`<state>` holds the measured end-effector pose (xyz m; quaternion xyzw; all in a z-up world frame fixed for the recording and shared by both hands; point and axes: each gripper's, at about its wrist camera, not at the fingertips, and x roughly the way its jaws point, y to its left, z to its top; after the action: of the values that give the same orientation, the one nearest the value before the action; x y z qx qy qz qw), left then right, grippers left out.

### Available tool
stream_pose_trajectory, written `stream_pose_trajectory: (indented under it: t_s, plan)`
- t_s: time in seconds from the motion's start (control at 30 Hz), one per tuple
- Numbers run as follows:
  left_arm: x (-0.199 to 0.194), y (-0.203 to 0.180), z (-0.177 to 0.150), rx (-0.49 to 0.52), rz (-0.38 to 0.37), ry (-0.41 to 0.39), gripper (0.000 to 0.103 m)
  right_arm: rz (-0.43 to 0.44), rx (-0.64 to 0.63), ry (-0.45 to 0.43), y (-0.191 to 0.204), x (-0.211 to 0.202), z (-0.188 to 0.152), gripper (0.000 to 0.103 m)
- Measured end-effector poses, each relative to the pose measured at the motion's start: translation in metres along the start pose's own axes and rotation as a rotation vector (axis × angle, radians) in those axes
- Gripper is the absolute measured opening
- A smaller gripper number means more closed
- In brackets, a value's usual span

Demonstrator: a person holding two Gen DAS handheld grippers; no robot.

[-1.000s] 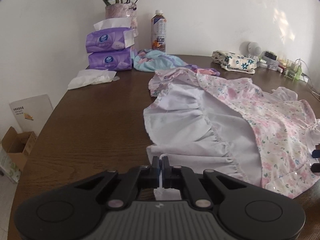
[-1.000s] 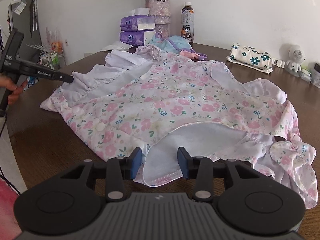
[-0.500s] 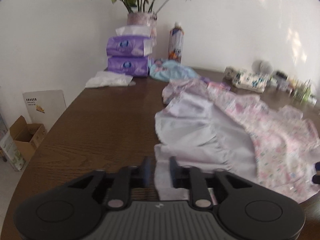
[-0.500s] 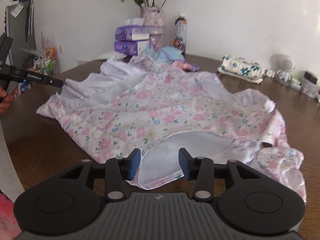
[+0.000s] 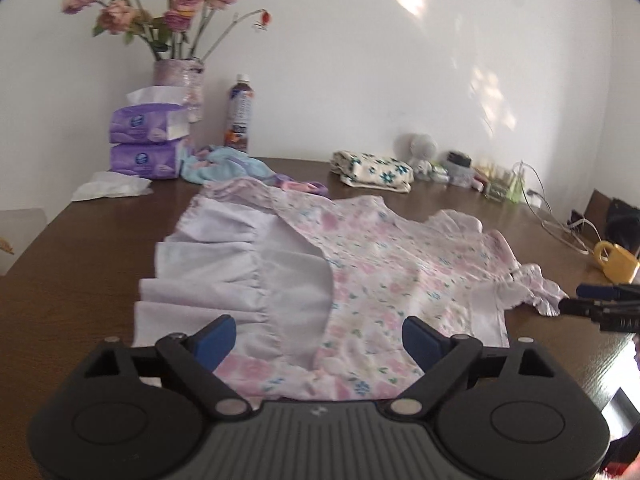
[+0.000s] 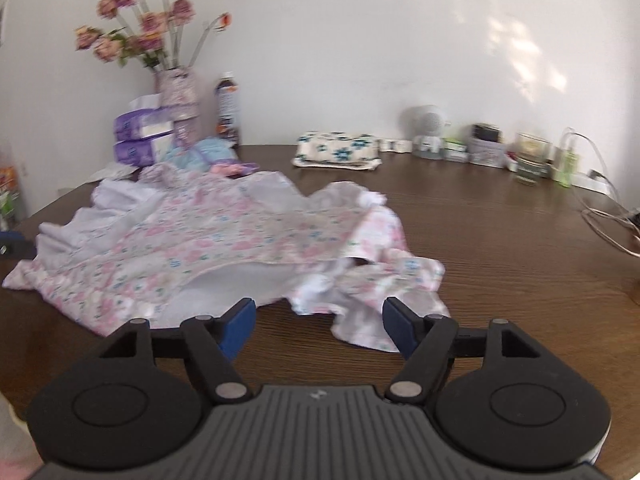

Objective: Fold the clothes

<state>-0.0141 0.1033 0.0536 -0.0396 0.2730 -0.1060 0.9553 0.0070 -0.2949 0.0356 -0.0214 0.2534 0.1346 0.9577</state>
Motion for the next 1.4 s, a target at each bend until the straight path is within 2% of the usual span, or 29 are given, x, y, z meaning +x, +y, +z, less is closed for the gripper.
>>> stream_pose_trajectory:
  t_s: [0.1,0.23,0.43,0.57,0.67,0.73,0.83,0.9,1.03,1.1,1.17,1.2,1.27,1.4]
  plan:
    - [0.01,-0.014,0.006,0.01,-0.047,0.008,0.09,-0.04,0.04,0.007,-0.019,0.009,0.003,0.071]
    - [0.027,-0.03,0.013,0.034,-0.081,0.026,0.09,-0.013,0.053,0.028,-0.033,0.031,0.019,0.071]
    - [0.049,-0.044,0.02,0.073,-0.096,0.062,0.09,0.028,0.074,0.06,-0.054,0.065,0.044,0.07]
    - [0.067,-0.048,0.032,0.07,-0.08,0.069,0.09,0.055,0.087,0.082,-0.069,0.087,0.061,0.065]
    - [0.086,-0.048,0.051,0.055,-0.09,0.076,0.081,0.087,0.061,0.109,-0.074,0.114,0.085,0.064]
    - [0.103,-0.047,0.066,0.048,-0.104,0.097,0.064,0.116,0.054,0.144,-0.077,0.133,0.098,0.061]
    - [0.13,-0.052,0.09,0.082,-0.147,0.139,0.042,0.169,0.058,0.207,-0.082,0.162,0.113,0.051]
    - [0.149,-0.06,0.104,0.122,-0.17,0.166,0.034,0.198,0.076,0.248,-0.086,0.178,0.116,0.05]
    - [0.192,-0.079,0.123,0.19,-0.222,0.216,0.033,0.271,0.161,0.326,-0.095,0.207,0.117,0.046]
    - [0.214,-0.089,0.129,0.204,-0.264,0.246,0.033,0.312,0.205,0.36,-0.098,0.217,0.116,0.033]
    - [0.235,-0.1,0.132,0.212,-0.3,0.272,0.033,0.35,0.228,0.383,-0.098,0.223,0.115,0.025]
    - [0.245,-0.105,0.132,0.214,-0.312,0.283,0.033,0.363,0.226,0.387,-0.096,0.224,0.115,0.017]
    - [0.263,-0.113,0.132,0.215,-0.33,0.307,0.033,0.373,0.215,0.376,-0.094,0.222,0.115,0.006]
    - [0.284,-0.12,0.126,0.233,-0.324,0.328,0.033,0.261,0.076,0.25,-0.082,0.195,0.125,0.003]
